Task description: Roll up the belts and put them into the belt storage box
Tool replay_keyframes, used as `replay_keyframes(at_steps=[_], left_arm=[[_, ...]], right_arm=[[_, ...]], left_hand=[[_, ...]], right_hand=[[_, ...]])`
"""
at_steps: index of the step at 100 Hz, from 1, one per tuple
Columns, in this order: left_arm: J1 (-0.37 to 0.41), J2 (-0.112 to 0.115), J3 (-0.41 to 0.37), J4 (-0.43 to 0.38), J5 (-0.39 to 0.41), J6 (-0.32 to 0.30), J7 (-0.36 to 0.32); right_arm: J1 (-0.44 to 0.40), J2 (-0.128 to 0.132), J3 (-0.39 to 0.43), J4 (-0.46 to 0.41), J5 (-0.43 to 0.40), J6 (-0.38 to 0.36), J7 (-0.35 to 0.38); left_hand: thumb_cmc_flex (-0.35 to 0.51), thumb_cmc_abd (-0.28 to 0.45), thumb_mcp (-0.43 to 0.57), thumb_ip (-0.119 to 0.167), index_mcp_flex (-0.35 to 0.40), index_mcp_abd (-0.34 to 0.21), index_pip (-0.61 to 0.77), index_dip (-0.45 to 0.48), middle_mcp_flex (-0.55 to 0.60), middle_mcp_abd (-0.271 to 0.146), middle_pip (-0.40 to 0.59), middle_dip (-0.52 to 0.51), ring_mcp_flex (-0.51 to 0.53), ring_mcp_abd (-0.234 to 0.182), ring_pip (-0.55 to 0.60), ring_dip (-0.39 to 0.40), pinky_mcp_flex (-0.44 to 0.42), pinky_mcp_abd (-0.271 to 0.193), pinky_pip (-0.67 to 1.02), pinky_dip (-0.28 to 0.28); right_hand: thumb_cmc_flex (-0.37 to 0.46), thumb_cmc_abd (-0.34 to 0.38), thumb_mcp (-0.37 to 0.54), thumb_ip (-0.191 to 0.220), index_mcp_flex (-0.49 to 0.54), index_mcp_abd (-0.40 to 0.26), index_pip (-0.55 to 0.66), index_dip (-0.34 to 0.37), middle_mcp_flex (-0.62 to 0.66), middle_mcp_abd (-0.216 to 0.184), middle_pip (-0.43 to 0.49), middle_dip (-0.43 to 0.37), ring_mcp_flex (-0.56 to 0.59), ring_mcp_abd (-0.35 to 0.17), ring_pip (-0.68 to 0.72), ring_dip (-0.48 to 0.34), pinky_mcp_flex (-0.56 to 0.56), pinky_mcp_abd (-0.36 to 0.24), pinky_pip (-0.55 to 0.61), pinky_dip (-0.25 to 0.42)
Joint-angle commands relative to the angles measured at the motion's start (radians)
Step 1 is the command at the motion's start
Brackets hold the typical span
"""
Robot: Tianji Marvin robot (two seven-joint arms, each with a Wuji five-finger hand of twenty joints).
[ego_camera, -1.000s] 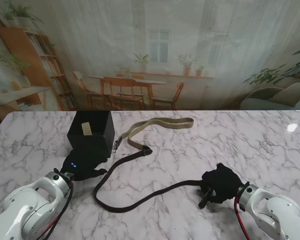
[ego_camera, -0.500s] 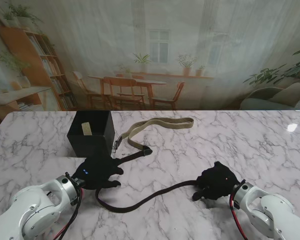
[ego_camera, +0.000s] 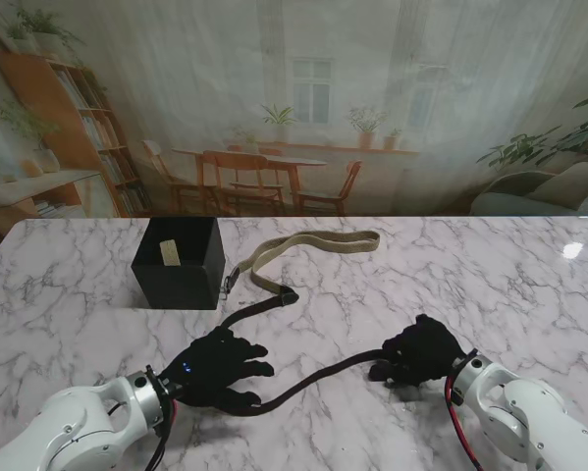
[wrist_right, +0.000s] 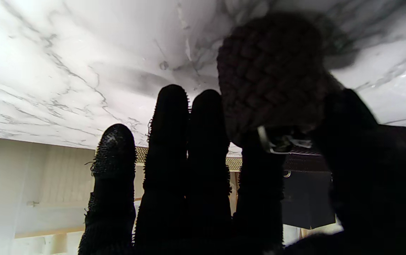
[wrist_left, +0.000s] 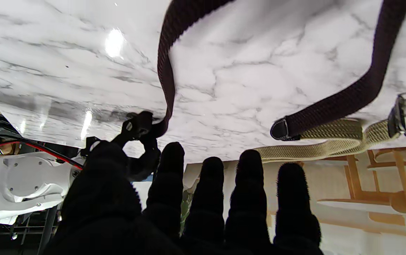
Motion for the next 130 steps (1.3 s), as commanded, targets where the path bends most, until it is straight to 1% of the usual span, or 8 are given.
replay_keyframes(at_steps=[1,25,33,52,59,80,102,130], left_arm=[[-0.001,0.000,0.009,0.011,0.005,0.002,-0.017],[-0.006,-0.001,0.015,0.016,0.000,0.007,-0.012],[-0.006,-0.001,0.015,0.016,-0.001,0.008,-0.012],[-0.004,-0.001,0.012,0.015,0.009,-0.002,0.000],[-0.003,0.000,0.009,0.013,0.028,-0.002,0.007],[-0.006,0.000,0.011,0.012,0.022,0.000,0.001],[-0.006,-0.001,0.010,0.013,0.022,0.001,0.003],[-0.005,0.000,0.004,0.014,0.039,0.005,0.011]], right_arm=[[0.008,-0.004,-0.008,0.014,-0.001,0.007,-0.014],[0.015,-0.006,-0.020,0.036,0.004,0.010,-0.057],[0.016,-0.007,-0.022,0.042,0.011,0.007,-0.059],[0.023,-0.015,-0.033,0.063,0.045,0.002,-0.079],[0.021,-0.017,-0.032,0.061,0.055,0.003,-0.070],[0.021,-0.025,-0.030,0.067,0.094,-0.024,-0.071],[0.016,-0.023,-0.015,0.059,0.091,-0.038,-0.058],[0.015,-0.016,-0.007,0.050,0.074,-0.052,-0.021]], left_hand=[[-0.011,0.037,-0.026,-0.002,-0.029,0.019,-0.017,-0.007,0.008,0.012,0.009,0.010,-0.028,0.014,0.012,0.000,-0.019,0.024,-0.023,-0.007],[-0.010,0.038,-0.025,-0.001,-0.029,0.021,-0.017,-0.007,0.009,0.011,0.010,0.018,-0.026,0.012,0.015,0.003,-0.023,0.027,-0.025,-0.004],[-0.010,0.038,-0.025,-0.001,-0.029,0.021,-0.016,-0.006,0.009,0.011,0.011,0.020,-0.025,0.014,0.015,0.004,-0.023,0.027,-0.026,-0.003],[-0.009,0.040,-0.025,-0.001,-0.020,0.019,-0.011,-0.005,0.012,0.009,0.013,0.023,-0.023,0.013,0.017,0.005,-0.023,0.028,-0.026,-0.001],[-0.010,0.039,-0.026,-0.001,-0.020,0.020,-0.010,-0.004,0.014,0.009,0.013,0.023,-0.020,0.013,0.017,0.006,-0.023,0.030,-0.026,-0.001],[-0.008,0.039,-0.025,-0.001,-0.020,0.021,-0.010,-0.004,0.013,0.010,0.012,0.024,-0.022,0.013,0.016,0.006,-0.024,0.030,-0.028,0.000],[-0.008,0.039,-0.025,-0.001,-0.016,0.020,-0.007,-0.003,0.015,0.009,0.013,0.025,-0.019,0.011,0.017,0.007,-0.024,0.030,-0.029,0.000],[-0.007,0.039,-0.025,-0.001,-0.004,0.017,-0.001,0.000,0.018,0.007,0.014,0.025,-0.021,0.011,0.015,0.006,-0.031,0.035,-0.037,-0.002]], right_hand=[[0.023,0.034,0.082,0.031,-0.025,-0.037,-0.039,0.009,0.098,-0.016,0.114,0.030,0.043,-0.033,0.047,0.019,0.015,-0.025,0.034,0.018],[0.076,0.039,0.159,0.026,-0.177,0.124,-0.219,-0.190,0.208,-0.064,0.166,-0.003,0.123,-0.059,0.060,0.028,0.057,-0.037,0.066,-0.003],[0.051,0.086,0.211,0.154,-0.315,0.156,-0.475,-0.134,0.208,-0.057,0.204,-0.003,0.148,-0.048,0.063,0.033,0.063,-0.021,0.072,-0.014],[0.149,0.146,0.207,0.167,-0.602,-0.060,-0.464,-0.123,0.208,-0.042,0.206,-0.020,0.185,-0.001,0.073,0.031,0.077,0.022,0.084,-0.012],[0.190,0.175,0.210,0.170,-0.564,-0.185,-0.452,-0.121,0.207,-0.031,0.200,-0.024,0.190,0.012,0.075,0.029,0.077,0.043,0.081,-0.014],[0.246,0.208,0.196,0.174,-0.209,-0.247,-0.392,-0.087,0.208,-0.013,0.157,-0.034,0.186,0.015,0.065,0.020,0.054,0.095,0.054,-0.021],[0.198,0.062,0.148,0.020,-0.051,0.023,-0.221,-0.395,0.208,-0.045,0.079,-0.068,0.167,-0.055,0.010,-0.006,0.066,0.058,0.035,-0.027],[-0.039,0.028,0.117,0.068,0.127,0.231,-0.272,-0.213,0.210,-0.108,-0.106,-0.179,0.143,-0.117,-0.066,-0.083,0.089,-0.025,0.032,-0.053]])
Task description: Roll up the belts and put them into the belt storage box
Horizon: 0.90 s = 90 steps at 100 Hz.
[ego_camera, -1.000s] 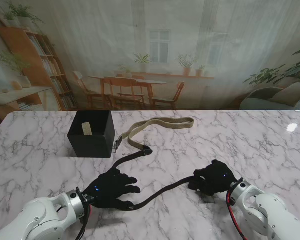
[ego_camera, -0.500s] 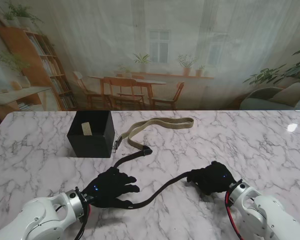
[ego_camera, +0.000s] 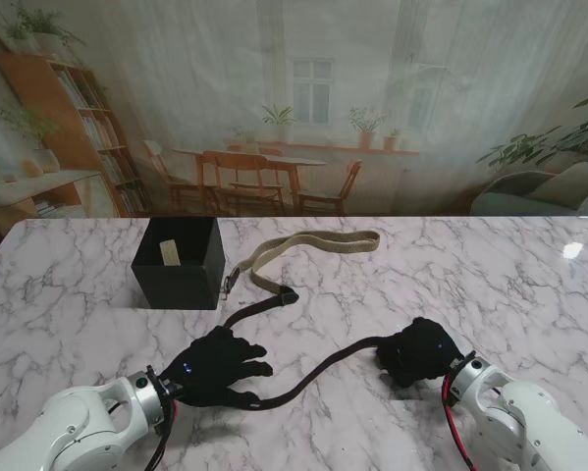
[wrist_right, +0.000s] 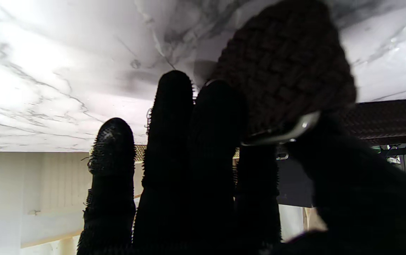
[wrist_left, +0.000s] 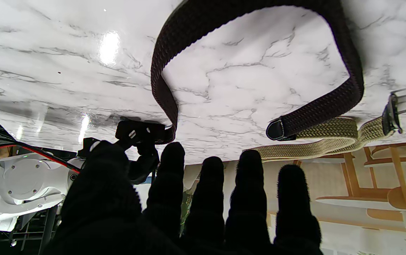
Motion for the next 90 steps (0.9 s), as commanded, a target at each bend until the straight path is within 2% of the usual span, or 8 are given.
replay_keyframes(at_steps=[1,13,33,48,58,75,79,90], left_arm=[[0.002,0.000,-0.001,0.000,0.004,0.004,-0.012],[0.002,0.000,-0.002,0.001,0.004,0.006,-0.012],[-0.001,0.000,-0.001,0.001,-0.001,0.008,-0.018],[-0.001,0.000,-0.002,0.001,-0.001,0.008,-0.018],[0.000,-0.001,-0.003,0.001,0.000,0.008,-0.016],[0.000,-0.001,-0.004,0.000,0.000,0.008,-0.017],[0.000,-0.001,-0.004,0.000,0.000,0.008,-0.017],[0.000,0.000,-0.004,0.000,-0.001,0.009,-0.019]], right_arm=[[-0.006,0.005,0.009,-0.010,-0.007,-0.012,0.032],[-0.023,0.006,0.039,-0.048,0.019,-0.029,0.139],[-0.053,0.016,0.085,-0.123,0.038,-0.054,0.322],[-0.066,0.024,0.103,-0.168,0.023,-0.052,0.409],[-0.067,0.026,0.103,-0.174,0.000,-0.048,0.410],[-0.063,0.028,0.093,-0.167,-0.045,-0.029,0.365],[-0.060,0.028,0.090,-0.161,-0.050,-0.027,0.350],[-0.058,0.026,0.082,-0.150,-0.052,-0.015,0.318]], left_hand=[[-0.008,0.039,-0.025,-0.001,-0.004,0.014,0.000,0.000,0.018,0.008,0.013,0.011,-0.021,0.011,0.015,0.006,-0.018,0.034,-0.025,-0.002],[-0.009,0.039,-0.025,-0.001,-0.004,0.013,0.000,0.000,0.018,0.008,0.013,0.011,-0.020,0.011,0.014,0.006,-0.019,0.035,-0.027,-0.003],[-0.007,0.038,-0.025,-0.001,-0.003,0.014,0.000,0.000,0.018,0.009,0.012,0.011,-0.021,0.010,0.014,0.006,-0.021,0.037,-0.030,-0.003],[-0.008,0.039,-0.025,-0.001,-0.002,0.014,0.001,0.001,0.019,0.009,0.012,0.011,-0.021,0.011,0.013,0.006,-0.020,0.037,-0.031,-0.003],[-0.007,0.039,-0.025,-0.001,-0.002,0.013,0.000,0.001,0.019,0.008,0.012,0.011,-0.020,0.011,0.014,0.006,-0.020,0.037,-0.031,-0.003],[-0.007,0.038,-0.025,-0.001,0.003,0.013,0.003,0.002,0.022,0.007,0.013,0.012,-0.018,0.011,0.015,0.007,-0.019,0.037,-0.031,-0.002],[-0.007,0.038,-0.025,-0.001,0.003,0.011,0.003,0.002,0.022,0.007,0.013,0.012,-0.019,0.011,0.014,0.007,-0.019,0.038,-0.031,-0.002],[-0.007,0.039,-0.025,-0.001,0.005,0.012,0.004,0.002,0.023,0.007,0.013,0.012,-0.018,0.012,0.015,0.007,-0.019,0.039,-0.032,-0.001]], right_hand=[[-0.069,-0.014,0.005,0.047,0.115,0.172,0.006,0.101,0.029,-0.076,-0.123,-0.036,-0.013,-0.104,-0.041,-0.034,0.001,-0.037,-0.008,-0.016],[-0.123,-0.023,0.057,0.154,0.060,0.236,-0.136,0.262,0.007,-0.093,-0.314,-0.125,-0.083,-0.119,-0.113,-0.096,-0.043,-0.062,-0.022,-0.011],[-0.109,-0.196,0.095,0.161,-0.101,0.300,-0.204,0.301,-0.120,-0.124,-0.456,-0.211,-0.201,-0.167,-0.198,-0.170,-0.116,-0.086,-0.078,-0.027],[-0.060,-0.248,0.162,0.173,-0.172,0.318,-0.209,0.312,-0.167,-0.143,-0.499,-0.242,-0.249,-0.199,-0.221,-0.213,-0.136,-0.114,-0.101,-0.044],[0.042,-0.331,0.241,0.087,-0.180,0.317,-0.186,0.319,-0.140,-0.155,-0.532,-0.251,-0.243,-0.221,-0.212,-0.241,-0.115,-0.146,-0.090,-0.059],[0.157,-0.343,0.227,0.049,-0.119,0.292,-0.131,0.323,-0.043,-0.169,-0.564,-0.236,-0.181,-0.233,-0.197,-0.245,-0.051,-0.194,-0.057,-0.074],[0.161,-0.331,0.198,0.043,-0.104,0.281,-0.086,0.232,-0.016,-0.170,-0.573,-0.222,-0.164,-0.230,-0.191,-0.245,-0.038,-0.198,-0.044,-0.088],[0.150,-0.282,0.098,0.003,-0.057,0.259,-0.020,0.152,0.027,-0.159,-0.533,-0.225,-0.132,-0.213,-0.171,-0.244,-0.018,-0.194,-0.028,-0.088]])
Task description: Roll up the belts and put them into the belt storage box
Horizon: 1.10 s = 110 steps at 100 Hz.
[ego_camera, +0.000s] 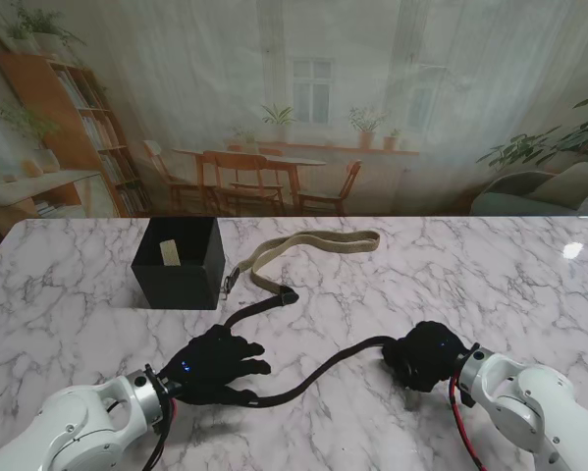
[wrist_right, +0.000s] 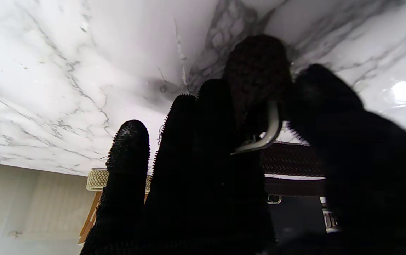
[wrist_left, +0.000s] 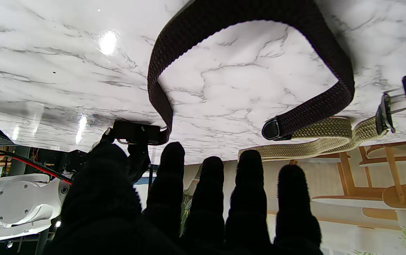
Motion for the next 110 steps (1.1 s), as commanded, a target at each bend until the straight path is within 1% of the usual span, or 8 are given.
replay_keyframes(at_steps=[1,24,41,67,85,96,106,110], left_arm=[[0.001,0.000,0.002,0.000,-0.002,0.003,-0.017],[0.001,0.000,0.001,-0.001,-0.004,0.004,-0.021],[0.002,-0.001,0.000,-0.002,-0.004,0.004,-0.020],[0.006,-0.001,-0.004,-0.003,-0.003,0.006,-0.018],[0.003,-0.001,-0.001,0.000,-0.004,0.007,-0.017],[0.003,-0.001,-0.001,0.000,-0.005,0.008,-0.019],[0.004,-0.001,-0.003,-0.001,-0.004,0.008,-0.019],[0.004,-0.001,-0.003,-0.001,-0.004,0.008,-0.018]], right_arm=[[-0.005,-0.002,-0.006,0.021,-0.002,0.012,0.001],[0.004,-0.007,-0.025,0.054,0.009,0.028,-0.076],[0.007,-0.011,-0.035,0.070,0.014,0.037,-0.124],[0.007,-0.014,-0.043,0.078,0.014,0.053,-0.151],[0.002,-0.014,-0.045,0.078,0.011,0.065,-0.158],[0.000,-0.014,-0.047,0.077,0.005,0.072,-0.162],[0.002,-0.014,-0.052,0.080,0.003,0.079,-0.171],[0.003,-0.014,-0.053,0.081,0.004,0.080,-0.172]], left_hand=[[-0.007,0.038,-0.025,-0.001,0.005,0.012,0.004,0.002,0.021,0.008,0.013,0.012,-0.018,0.012,0.015,0.007,-0.018,0.038,-0.030,-0.001],[-0.005,0.039,-0.025,-0.001,0.006,0.013,0.005,0.002,0.023,0.008,0.014,0.012,-0.018,0.012,0.015,0.007,-0.017,0.037,-0.029,0.000],[-0.006,0.038,-0.025,-0.001,0.006,0.011,0.005,0.003,0.022,0.008,0.013,0.012,-0.018,0.012,0.015,0.007,-0.017,0.037,-0.030,0.000],[-0.006,0.038,-0.025,-0.001,0.007,0.012,0.006,0.003,0.021,0.007,0.013,0.012,-0.019,0.012,0.015,0.007,-0.017,0.037,-0.031,0.000],[-0.006,0.038,-0.025,-0.001,0.008,0.012,0.007,0.003,0.020,0.008,0.013,0.012,-0.019,0.011,0.015,0.007,-0.016,0.036,-0.030,0.001],[-0.006,0.038,-0.025,-0.001,0.010,0.013,0.008,0.004,0.021,0.007,0.014,0.012,-0.018,0.011,0.015,0.007,-0.017,0.036,-0.030,0.001],[-0.006,0.038,-0.026,-0.001,0.010,0.012,0.008,0.004,0.021,0.007,0.014,0.012,-0.019,0.011,0.015,0.007,-0.016,0.037,-0.029,0.001],[-0.006,0.038,-0.025,-0.001,0.010,0.011,0.008,0.004,0.021,0.007,0.014,0.012,-0.018,0.011,0.015,0.007,-0.016,0.036,-0.029,0.001]], right_hand=[[0.115,0.035,-0.021,-0.019,0.105,0.120,0.187,-0.044,0.055,-0.144,0.001,0.005,0.035,-0.130,0.033,-0.011,0.013,-0.020,0.029,-0.010],[0.049,0.165,-0.098,-0.044,0.184,0.046,0.257,-0.111,0.076,-0.120,0.156,0.004,0.069,-0.083,0.075,0.002,0.016,0.008,0.060,0.012],[0.037,0.208,-0.174,-0.049,0.214,-0.061,0.311,-0.127,0.057,-0.077,0.277,0.069,0.081,-0.008,0.112,0.058,-0.017,0.089,0.072,0.050],[0.023,0.253,-0.217,-0.043,0.221,-0.194,0.360,-0.037,0.003,0.014,0.281,0.219,0.059,0.091,0.138,0.188,-0.088,0.197,0.031,0.110],[0.001,0.278,-0.233,-0.045,0.214,-0.242,0.370,0.014,-0.103,0.039,0.290,0.293,-0.009,0.116,0.131,0.227,-0.127,0.227,0.014,0.129],[-0.013,0.290,-0.228,-0.042,0.190,-0.233,0.358,0.026,-0.124,0.043,0.315,0.328,-0.016,0.118,0.156,0.254,-0.134,0.231,0.014,0.141],[-0.044,0.298,-0.206,-0.030,0.183,-0.131,0.301,0.011,-0.096,0.031,0.339,0.345,0.001,0.098,0.183,0.271,-0.118,0.216,0.022,0.148],[-0.070,0.300,-0.198,-0.014,0.191,-0.067,0.235,0.041,-0.079,0.029,0.331,0.333,0.012,0.088,0.188,0.270,-0.108,0.207,0.027,0.147]])
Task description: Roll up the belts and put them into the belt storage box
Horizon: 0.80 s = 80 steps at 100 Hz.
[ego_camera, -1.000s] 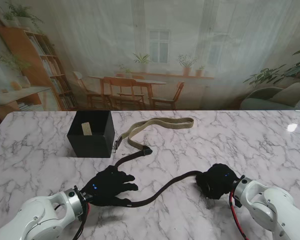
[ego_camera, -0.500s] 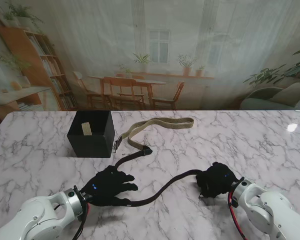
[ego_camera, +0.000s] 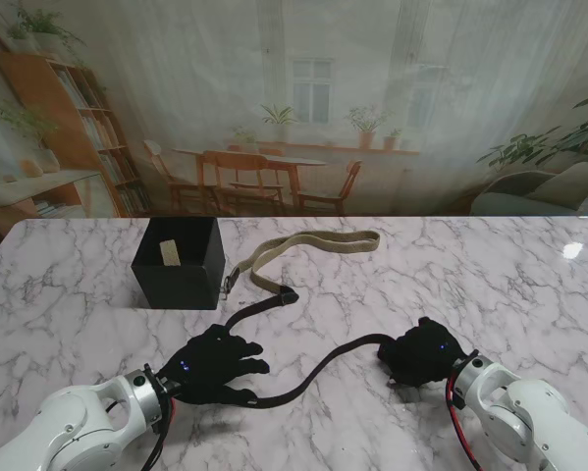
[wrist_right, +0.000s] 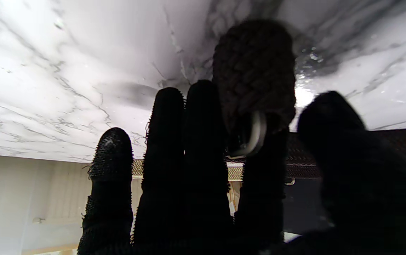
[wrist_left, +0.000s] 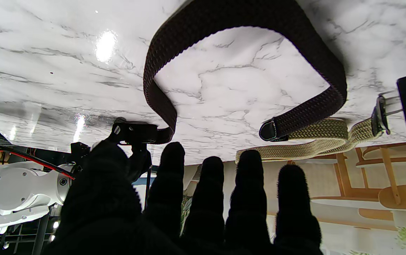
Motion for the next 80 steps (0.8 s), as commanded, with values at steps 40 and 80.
replay_keyframes(at_steps=[40,80], left_arm=[[0.002,-0.001,0.000,0.001,0.002,0.000,-0.009],[-0.001,-0.001,0.001,0.003,-0.001,-0.001,-0.011]], right_arm=[[-0.042,0.005,0.061,-0.095,0.027,-0.057,0.215],[-0.052,0.012,0.072,-0.122,-0.009,-0.050,0.270]], left_hand=[[-0.006,0.039,-0.025,-0.001,0.009,0.011,0.007,0.004,0.020,0.008,0.014,0.012,-0.019,0.011,0.014,0.007,-0.018,0.037,-0.030,0.001],[-0.007,0.039,-0.026,-0.002,0.009,0.012,0.007,0.004,0.022,0.007,0.014,0.012,-0.017,0.011,0.015,0.007,-0.017,0.037,-0.030,0.001]], right_hand=[[-0.132,-0.018,-0.006,0.174,-0.209,0.434,-0.301,0.166,-0.068,-0.137,-0.243,-0.195,-0.044,-0.139,-0.083,-0.078,-0.023,-0.064,-0.029,-0.018],[0.134,-0.208,0.505,0.100,-0.225,0.367,-0.227,0.244,-0.050,-0.180,-0.234,-0.224,-0.063,-0.194,-0.100,-0.165,-0.032,-0.081,-0.065,-0.026]])
